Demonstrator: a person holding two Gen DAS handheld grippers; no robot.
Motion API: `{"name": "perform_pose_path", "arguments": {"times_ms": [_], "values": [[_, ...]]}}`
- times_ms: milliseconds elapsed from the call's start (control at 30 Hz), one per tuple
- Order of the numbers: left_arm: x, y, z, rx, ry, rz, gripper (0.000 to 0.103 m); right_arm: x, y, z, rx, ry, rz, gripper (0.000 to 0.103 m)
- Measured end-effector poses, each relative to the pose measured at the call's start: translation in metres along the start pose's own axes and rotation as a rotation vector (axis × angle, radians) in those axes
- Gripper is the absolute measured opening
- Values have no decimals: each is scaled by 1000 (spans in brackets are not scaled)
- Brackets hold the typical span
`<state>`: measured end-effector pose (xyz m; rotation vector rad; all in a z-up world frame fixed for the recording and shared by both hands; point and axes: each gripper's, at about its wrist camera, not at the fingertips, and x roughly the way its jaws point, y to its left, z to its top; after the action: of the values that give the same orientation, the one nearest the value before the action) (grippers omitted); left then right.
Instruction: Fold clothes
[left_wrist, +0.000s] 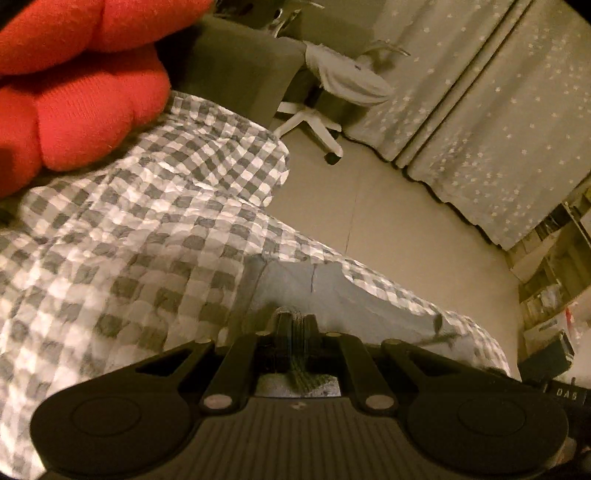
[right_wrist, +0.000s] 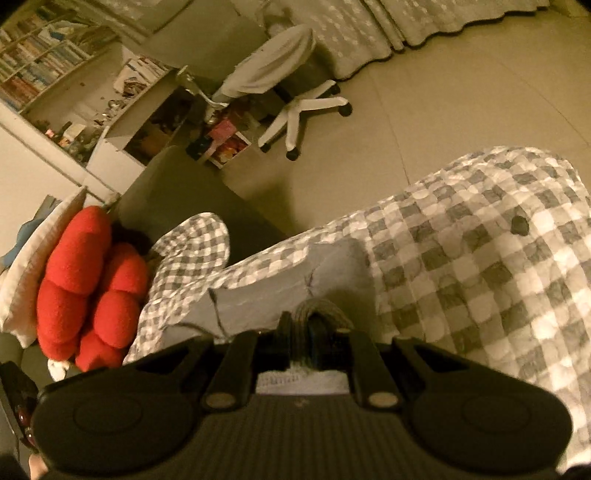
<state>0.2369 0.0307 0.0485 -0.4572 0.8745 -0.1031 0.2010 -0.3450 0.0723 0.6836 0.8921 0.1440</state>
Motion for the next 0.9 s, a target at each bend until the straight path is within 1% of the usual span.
{"name": "perform_pose_path", "arguments": {"times_ms": [200,233,267,300,333,400,467,533,633,700,767,800,833,900], "values": [[19,0,9,-13,13,-6,5,17,-11,13,57,-1,31,11],[21,1,11,-15,18,-17,5,19,-14,15,72,-2,45,14],[23,1,14,-15,23,-31,5,20,-18,17,89,-6,63,16],[24,3,16,-22,19,-43,7,20,-21,19,105,-14,79,22],[23,6,19,-33,6,-53,11,20,-24,22,119,-24,95,40],[21,13,24,-52,-21,-73,15,18,-29,27,131,-50,120,56],[19,20,28,-69,-40,-86,17,13,-28,29,102,-84,124,56],[17,29,30,-82,-59,-90,17,10,-28,30,61,-113,95,56],[17,40,29,-87,-91,-91,20,10,-22,26,-46,-134,26,56],[21,41,27,-70,-92,-96,21,11,-13,22,-125,-135,5,56],[24,39,24,-46,-88,-104,22,13,-2,18,-207,-138,-18,53],[26,36,22,-25,-88,-111,25,14,4,16,-248,-140,-29,51],[27,32,20,-1,-88,-117,30,16,10,13,-283,-139,-42,45],[31,23,16,51,-93,-114,35,22,19,7,-341,-136,-65,35]]}}
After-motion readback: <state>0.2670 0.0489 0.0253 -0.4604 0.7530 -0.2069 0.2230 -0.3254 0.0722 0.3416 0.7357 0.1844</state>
